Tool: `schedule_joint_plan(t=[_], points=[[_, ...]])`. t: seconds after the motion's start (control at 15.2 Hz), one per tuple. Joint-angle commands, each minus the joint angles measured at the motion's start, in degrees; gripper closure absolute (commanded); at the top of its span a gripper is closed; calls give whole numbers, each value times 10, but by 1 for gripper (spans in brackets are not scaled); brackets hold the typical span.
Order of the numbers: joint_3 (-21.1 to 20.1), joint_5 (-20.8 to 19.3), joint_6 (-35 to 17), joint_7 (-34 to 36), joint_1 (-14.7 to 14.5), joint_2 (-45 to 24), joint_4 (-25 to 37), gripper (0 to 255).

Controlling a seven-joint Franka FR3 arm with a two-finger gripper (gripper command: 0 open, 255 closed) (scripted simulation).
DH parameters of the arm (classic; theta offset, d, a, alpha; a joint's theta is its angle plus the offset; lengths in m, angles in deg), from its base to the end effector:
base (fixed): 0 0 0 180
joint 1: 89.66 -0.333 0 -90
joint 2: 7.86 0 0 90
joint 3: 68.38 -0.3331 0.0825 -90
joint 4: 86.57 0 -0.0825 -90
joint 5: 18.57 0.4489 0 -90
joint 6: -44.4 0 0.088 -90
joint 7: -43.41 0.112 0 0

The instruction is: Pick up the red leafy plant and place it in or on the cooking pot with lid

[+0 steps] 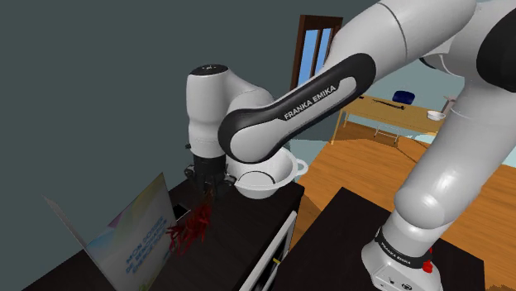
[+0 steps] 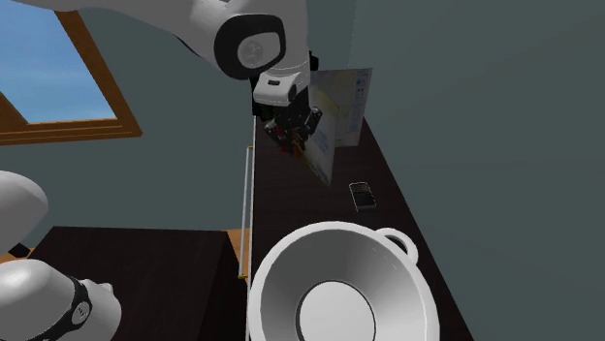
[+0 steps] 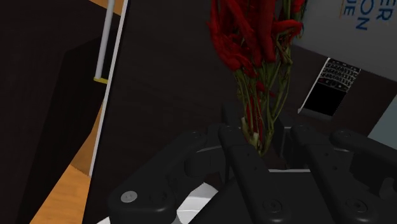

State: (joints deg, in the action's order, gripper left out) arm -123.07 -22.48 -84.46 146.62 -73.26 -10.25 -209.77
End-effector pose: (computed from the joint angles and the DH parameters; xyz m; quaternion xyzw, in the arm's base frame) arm 0.4757 0.3707 0.3720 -0.8535 0.5197 -0.0222 0.0321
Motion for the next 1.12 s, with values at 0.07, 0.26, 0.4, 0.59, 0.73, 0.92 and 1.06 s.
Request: schedule_joint_plan(t=[0.07,0.26,0.4,0.59,0.73,0.92,1.06], points=[[0,22,20,-16,3,20,10,255],[24,63,17,-85,25,57,-16,255],[43,83,17,-127,37,76,-29,255],[72,103,17,-184,52,95,-44,255],[92,111,18,-218,61,103,-51,255],[121,116,20,-266,78,109,-56,255],[138,116,22,-295,89,108,-57,255]])
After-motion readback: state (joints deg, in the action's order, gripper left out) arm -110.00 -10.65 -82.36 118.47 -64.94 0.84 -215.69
